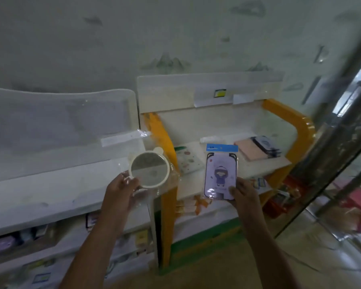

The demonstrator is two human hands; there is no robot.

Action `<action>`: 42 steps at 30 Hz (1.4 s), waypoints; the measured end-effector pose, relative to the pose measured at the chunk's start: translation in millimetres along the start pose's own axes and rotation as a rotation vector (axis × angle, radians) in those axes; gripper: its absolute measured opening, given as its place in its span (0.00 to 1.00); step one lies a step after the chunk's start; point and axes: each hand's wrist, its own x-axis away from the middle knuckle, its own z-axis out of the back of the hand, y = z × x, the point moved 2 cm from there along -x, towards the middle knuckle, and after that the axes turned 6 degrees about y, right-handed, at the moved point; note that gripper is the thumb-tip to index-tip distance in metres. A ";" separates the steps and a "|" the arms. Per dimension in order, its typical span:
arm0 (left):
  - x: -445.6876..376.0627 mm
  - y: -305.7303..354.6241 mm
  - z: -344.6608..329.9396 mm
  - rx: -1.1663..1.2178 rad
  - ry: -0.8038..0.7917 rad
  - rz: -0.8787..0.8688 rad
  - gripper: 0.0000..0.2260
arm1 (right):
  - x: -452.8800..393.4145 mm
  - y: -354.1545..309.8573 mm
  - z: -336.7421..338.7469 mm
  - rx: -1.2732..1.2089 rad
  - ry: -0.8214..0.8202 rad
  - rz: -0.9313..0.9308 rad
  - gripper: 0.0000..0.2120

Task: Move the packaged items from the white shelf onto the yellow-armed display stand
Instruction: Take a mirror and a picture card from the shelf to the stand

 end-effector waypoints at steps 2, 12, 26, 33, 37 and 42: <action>-2.0 -3.2 -22.0 -0.027 -0.050 -0.009 0.10 | -2.3 0.7 21.8 -0.023 0.032 0.014 0.10; -50.0 -40.7 -151.0 -0.131 -0.183 -0.065 0.09 | -63.7 10.8 108.9 -0.046 0.207 0.045 0.12; -170.6 -112.7 -307.6 -0.035 -0.218 0.073 0.13 | -225.9 18.5 187.4 0.099 0.357 0.081 0.10; -204.8 -133.1 -345.3 -0.036 -0.150 0.150 0.13 | -292.6 35.1 200.2 0.202 0.354 0.063 0.11; -216.8 -146.2 -369.9 -0.080 -0.121 0.142 0.12 | -334.0 43.1 208.6 0.273 0.326 0.086 0.11; -228.0 -162.0 -403.0 -0.078 -0.040 0.128 0.13 | -386.5 51.6 221.4 0.360 0.258 0.141 0.13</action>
